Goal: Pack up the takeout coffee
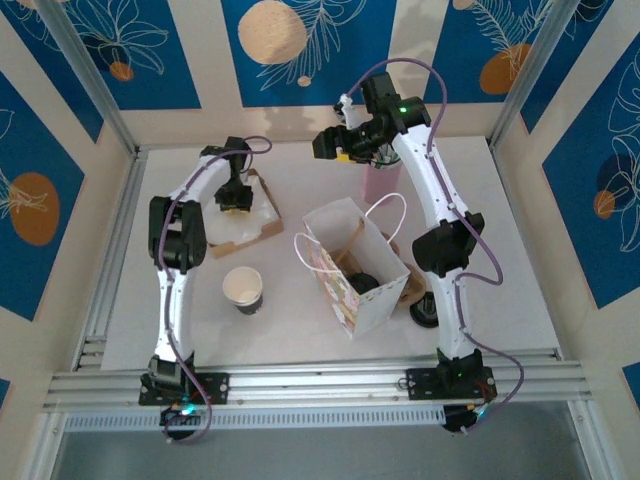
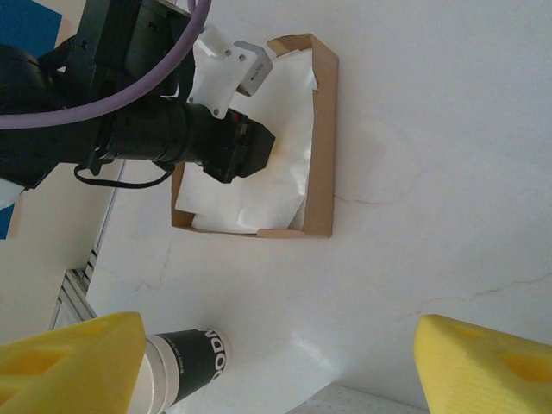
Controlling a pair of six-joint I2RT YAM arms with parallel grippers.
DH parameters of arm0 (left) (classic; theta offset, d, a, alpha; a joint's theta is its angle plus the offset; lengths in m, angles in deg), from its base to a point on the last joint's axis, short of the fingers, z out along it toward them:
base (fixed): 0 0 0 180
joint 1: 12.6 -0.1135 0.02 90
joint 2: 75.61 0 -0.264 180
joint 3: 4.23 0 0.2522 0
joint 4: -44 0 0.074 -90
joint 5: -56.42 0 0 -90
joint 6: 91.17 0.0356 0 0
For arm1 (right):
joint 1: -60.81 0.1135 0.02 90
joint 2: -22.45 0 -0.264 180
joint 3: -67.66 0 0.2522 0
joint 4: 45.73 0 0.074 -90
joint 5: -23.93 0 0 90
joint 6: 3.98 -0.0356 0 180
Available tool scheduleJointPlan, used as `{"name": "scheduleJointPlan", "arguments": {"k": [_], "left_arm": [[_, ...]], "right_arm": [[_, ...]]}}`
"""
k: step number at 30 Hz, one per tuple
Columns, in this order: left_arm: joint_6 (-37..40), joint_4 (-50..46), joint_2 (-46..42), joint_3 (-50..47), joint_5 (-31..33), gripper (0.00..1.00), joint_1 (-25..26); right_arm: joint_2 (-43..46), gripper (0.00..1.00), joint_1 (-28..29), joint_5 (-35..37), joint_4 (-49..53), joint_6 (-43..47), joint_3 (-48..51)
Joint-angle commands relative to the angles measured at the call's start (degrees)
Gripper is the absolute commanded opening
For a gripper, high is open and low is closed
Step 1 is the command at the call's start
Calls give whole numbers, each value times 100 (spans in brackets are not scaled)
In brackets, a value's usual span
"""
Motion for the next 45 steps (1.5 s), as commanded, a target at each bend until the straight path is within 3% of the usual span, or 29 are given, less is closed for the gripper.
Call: {"name": "scheduleJointPlan", "arguments": {"k": [1,18,33,40,45], "left_arm": [[83,-208,85,199,-48,29,-82],[103,-189,-14,204,31,0,-107],[169,-168,-948,9,70,0,-111],[176,-199,-777,6,114,0,-132],[119,-186,-607,9,62,12,-137]], "right_arm": [[19,81,14,-172,61,88,-39],[132,81,73,-205,79,111,-48],[239,80,116,-170,70,124,1],[253,80,143,-167,42,129,70],[280,80,162,-154,44,146,125]]}}
